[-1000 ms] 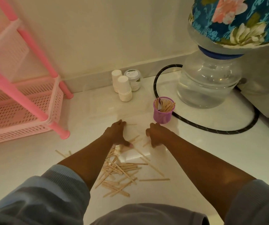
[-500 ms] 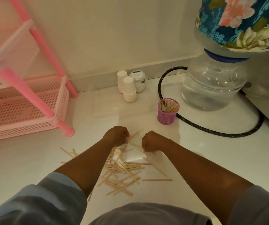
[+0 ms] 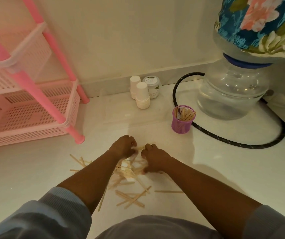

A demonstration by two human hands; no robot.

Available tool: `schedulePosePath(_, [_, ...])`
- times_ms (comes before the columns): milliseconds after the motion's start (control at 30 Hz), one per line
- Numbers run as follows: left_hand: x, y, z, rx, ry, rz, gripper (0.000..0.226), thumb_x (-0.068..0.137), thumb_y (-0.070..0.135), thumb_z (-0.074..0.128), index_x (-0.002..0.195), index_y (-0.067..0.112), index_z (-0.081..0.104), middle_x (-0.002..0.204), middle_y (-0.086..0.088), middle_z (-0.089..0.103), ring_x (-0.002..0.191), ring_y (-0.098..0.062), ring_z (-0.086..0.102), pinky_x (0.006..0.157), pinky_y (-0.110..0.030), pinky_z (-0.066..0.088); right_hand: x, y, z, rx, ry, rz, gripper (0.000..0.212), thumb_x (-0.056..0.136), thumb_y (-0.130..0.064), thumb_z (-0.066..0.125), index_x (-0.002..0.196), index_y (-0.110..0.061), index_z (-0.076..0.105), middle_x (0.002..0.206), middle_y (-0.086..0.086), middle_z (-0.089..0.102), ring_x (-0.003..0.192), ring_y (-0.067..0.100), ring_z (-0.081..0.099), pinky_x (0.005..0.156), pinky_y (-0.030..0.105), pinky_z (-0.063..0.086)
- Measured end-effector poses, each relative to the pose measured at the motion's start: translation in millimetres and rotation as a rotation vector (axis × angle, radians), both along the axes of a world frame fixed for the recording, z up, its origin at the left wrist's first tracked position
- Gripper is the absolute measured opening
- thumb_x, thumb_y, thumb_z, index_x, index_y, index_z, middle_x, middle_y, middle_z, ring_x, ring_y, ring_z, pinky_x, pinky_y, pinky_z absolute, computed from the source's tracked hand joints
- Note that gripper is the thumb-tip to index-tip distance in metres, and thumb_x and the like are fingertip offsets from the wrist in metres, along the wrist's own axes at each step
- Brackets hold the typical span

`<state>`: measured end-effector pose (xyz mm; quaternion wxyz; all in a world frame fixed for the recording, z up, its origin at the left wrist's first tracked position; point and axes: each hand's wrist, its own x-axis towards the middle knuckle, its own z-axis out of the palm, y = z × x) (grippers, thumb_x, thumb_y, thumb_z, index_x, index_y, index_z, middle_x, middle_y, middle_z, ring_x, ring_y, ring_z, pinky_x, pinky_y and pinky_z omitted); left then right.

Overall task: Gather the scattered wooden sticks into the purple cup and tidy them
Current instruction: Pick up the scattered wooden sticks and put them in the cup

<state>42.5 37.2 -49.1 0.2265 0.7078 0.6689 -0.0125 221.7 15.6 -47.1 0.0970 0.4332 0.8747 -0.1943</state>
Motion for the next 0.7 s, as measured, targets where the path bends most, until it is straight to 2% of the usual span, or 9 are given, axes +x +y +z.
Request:
schedulePosePath(67, [0, 0, 1, -0.009, 0.0, -0.007, 0.028, 0.089, 0.025, 0.069, 0.115, 0.02, 0.063, 0.116, 0.0, 0.057, 0.106, -0.017, 0.058, 0.087, -0.026, 0.047, 1, 4, 0, 0.018, 0.029, 0.007, 0.043, 0.086, -0.032, 0.064, 0.123, -0.01, 0.054, 0.122, 0.009, 0.043, 0.115, 0.026, 0.044, 0.08, 0.034, 0.045])
schedulePosePath(100, [-1, 0, 2, -0.021, 0.003, -0.011, 0.029, 0.089, 0.025, 0.069, 0.117, 0.02, 0.063, 0.117, -0.001, 0.057, 0.106, -0.017, 0.057, 0.088, -0.027, 0.047, 2, 5, 0, 0.015, 0.037, 0.006, 0.039, 0.088, -0.028, 0.061, 0.123, -0.01, 0.056, 0.12, 0.009, 0.043, 0.114, 0.026, 0.045, 0.08, 0.034, 0.045])
schedulePosePath(233, [-1, -1, 3, -0.041, 0.001, -0.03, 0.047, 0.079, 0.035, 0.079, 0.119, 0.021, 0.06, 0.113, 0.002, 0.053, 0.104, -0.017, 0.055, 0.086, -0.025, 0.044, 0, 5, 3, -0.037, 0.014, 0.004, 0.052, 0.082, -0.045, 0.066, 0.123, -0.014, 0.057, 0.119, 0.005, 0.043, 0.111, 0.021, 0.043, 0.087, 0.037, 0.049])
schedulePosePath(333, [3, -2, 4, -0.036, -0.016, -0.028, 0.053, 0.073, 0.033, 0.084, 0.119, 0.021, 0.06, 0.112, 0.004, 0.053, 0.102, -0.016, 0.056, 0.086, -0.026, 0.045, -3, 4, 2, -0.028, -0.006, 0.018, 0.039, 0.085, -0.036, 0.065, 0.116, -0.012, 0.06, 0.117, 0.006, 0.047, 0.107, 0.022, 0.047, 0.079, 0.032, 0.045])
schedulePosePath(433, [9, -2, 5, -0.037, -0.045, -0.007, 0.046, 0.072, 0.024, 0.086, 0.113, 0.019, 0.066, 0.108, 0.003, 0.06, 0.1, -0.015, 0.06, 0.083, -0.025, 0.048, -5, 4, 2, -0.016, -0.005, 0.002, 0.021, 0.089, -0.021, 0.062, 0.106, -0.009, 0.064, 0.112, 0.009, 0.056, 0.098, 0.024, 0.057, 0.07, 0.031, 0.042])
schedulePosePath(567, [12, -2, 5, -0.082, -0.105, 0.069, 0.033, 0.072, 0.014, 0.085, 0.101, 0.017, 0.069, 0.094, 0.005, 0.066, 0.085, -0.011, 0.062, 0.069, -0.016, 0.046, -2, 9, 6, 0.026, -0.037, 0.011, 0.023, 0.09, -0.013, 0.059, 0.112, -0.009, 0.062, 0.114, 0.01, 0.057, 0.1, 0.026, 0.059, 0.073, 0.03, 0.043])
schedulePosePath(633, [13, -1, 5, -0.101, -0.1, 0.079, 0.029, 0.075, 0.016, 0.084, 0.099, 0.018, 0.068, 0.095, 0.004, 0.066, 0.086, -0.011, 0.062, 0.075, -0.02, 0.05, 1, 12, 7, 0.041, -0.054, 0.002, 0.024, 0.089, -0.009, 0.058, 0.113, -0.008, 0.061, 0.115, 0.012, 0.056, 0.101, 0.028, 0.06, 0.072, 0.03, 0.042])
schedulePosePath(700, [15, 0, 5, -0.127, -0.073, 0.084, 0.022, 0.081, 0.019, 0.078, 0.098, 0.021, 0.065, 0.104, 0.002, 0.067, 0.095, -0.014, 0.064, 0.088, -0.029, 0.053, 5, 14, 8, 0.037, -0.071, -0.021, 0.025, 0.088, -0.006, 0.058, 0.113, -0.008, 0.061, 0.115, 0.013, 0.055, 0.1, 0.029, 0.06, 0.073, 0.031, 0.043])
